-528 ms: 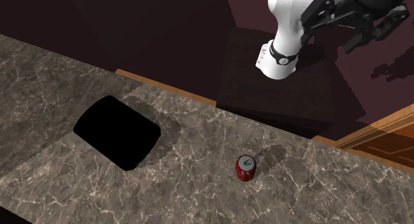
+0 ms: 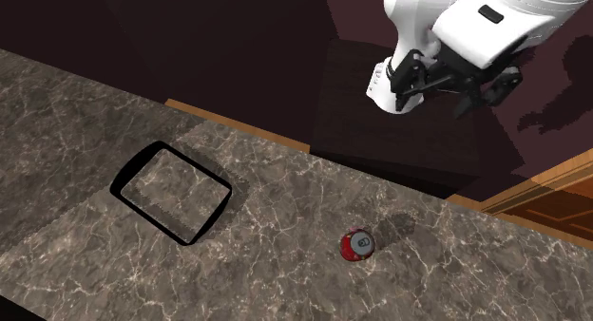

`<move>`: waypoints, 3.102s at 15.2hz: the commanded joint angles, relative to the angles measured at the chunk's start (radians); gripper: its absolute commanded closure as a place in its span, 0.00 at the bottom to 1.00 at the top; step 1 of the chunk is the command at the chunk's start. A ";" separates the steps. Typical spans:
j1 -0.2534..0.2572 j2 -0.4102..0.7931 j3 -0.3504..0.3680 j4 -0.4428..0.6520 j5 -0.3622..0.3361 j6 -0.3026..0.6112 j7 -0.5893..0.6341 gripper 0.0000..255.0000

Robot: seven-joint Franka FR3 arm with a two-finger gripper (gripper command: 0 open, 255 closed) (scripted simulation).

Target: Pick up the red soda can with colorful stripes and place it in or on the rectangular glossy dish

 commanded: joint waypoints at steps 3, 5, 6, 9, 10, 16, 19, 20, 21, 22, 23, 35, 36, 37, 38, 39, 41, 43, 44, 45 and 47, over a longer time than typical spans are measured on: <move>0.003 0.105 -0.053 -0.030 0.014 0.157 -0.046 0.00; 0.006 0.167 -0.081 -0.035 0.026 0.232 -0.076 0.00; 0.008 0.200 -0.095 -0.035 0.034 0.269 -0.093 0.00; 0.019 0.307 -0.136 -0.025 0.069 0.375 -0.148 0.00; 0.024 0.344 -0.150 -0.018 0.086 0.408 -0.169 0.00; 0.055 0.588 -0.215 0.057 0.242 0.576 -0.332 0.00; 0.058 0.718 -0.224 0.118 0.355 0.632 -0.435 0.00; 0.054 0.761 -0.222 0.142 0.396 0.646 -0.471 0.00; 0.048 0.804 -0.217 0.168 0.435 0.658 -0.505 0.00; 0.044 0.814 -0.213 0.174 0.444 0.660 -0.513 0.00; 0.043 0.825 -0.210 0.172 0.453 0.671 -0.519 0.00; 0.039 0.900 -0.185 0.169 0.516 0.742 -0.562 0.00; 0.039 0.900 -0.185 0.169 0.516 0.742 -0.562 0.00; 0.038 0.900 -0.185 0.169 0.516 0.742 -0.562 0.00; 0.038 0.900 -0.185 0.169 0.516 0.742 -0.562 1.00; 0.039 0.900 -0.185 0.169 0.516 0.742 -0.562 1.00; 0.038 0.902 -0.184 0.170 0.517 0.743 -0.562 1.00; 0.039 0.902 -0.184 0.170 0.518 0.743 -0.562 1.00; 0.039 0.902 -0.184 0.169 0.517 0.743 -0.562 1.00; 0.039 0.903 -0.184 0.170 0.518 0.744 -0.562 1.00; 0.038 0.900 -0.185 0.169 0.516 0.742 -0.562 1.00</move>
